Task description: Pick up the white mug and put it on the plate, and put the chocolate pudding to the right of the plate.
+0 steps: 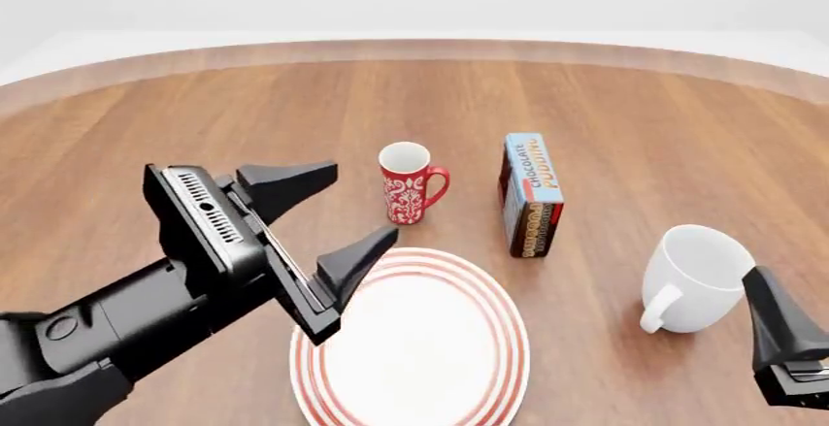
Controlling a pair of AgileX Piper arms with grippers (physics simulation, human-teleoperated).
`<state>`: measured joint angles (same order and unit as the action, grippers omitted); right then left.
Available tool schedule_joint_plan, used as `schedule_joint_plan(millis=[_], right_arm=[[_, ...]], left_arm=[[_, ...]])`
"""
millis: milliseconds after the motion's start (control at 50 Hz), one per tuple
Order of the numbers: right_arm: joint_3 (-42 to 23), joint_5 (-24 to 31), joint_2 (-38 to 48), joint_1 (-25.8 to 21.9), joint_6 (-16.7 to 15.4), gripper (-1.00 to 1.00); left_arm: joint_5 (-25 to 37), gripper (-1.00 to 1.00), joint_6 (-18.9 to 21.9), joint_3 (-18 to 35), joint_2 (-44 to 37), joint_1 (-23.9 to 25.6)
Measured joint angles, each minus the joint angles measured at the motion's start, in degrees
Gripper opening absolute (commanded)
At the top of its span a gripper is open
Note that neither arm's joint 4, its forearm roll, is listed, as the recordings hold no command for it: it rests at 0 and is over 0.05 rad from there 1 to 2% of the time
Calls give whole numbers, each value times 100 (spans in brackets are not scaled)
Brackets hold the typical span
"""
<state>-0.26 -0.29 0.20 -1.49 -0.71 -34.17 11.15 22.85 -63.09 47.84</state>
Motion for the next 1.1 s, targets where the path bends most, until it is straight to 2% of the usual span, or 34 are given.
schedule_joint_plan(millis=[640,1100], right_arm=[[0,0,-1,1,-1,100],[0,0,-1,0,0,100]], left_arm=[[-311,100,-155,604,-1234,598],[-267,100,-152,1128,-1953,905]])
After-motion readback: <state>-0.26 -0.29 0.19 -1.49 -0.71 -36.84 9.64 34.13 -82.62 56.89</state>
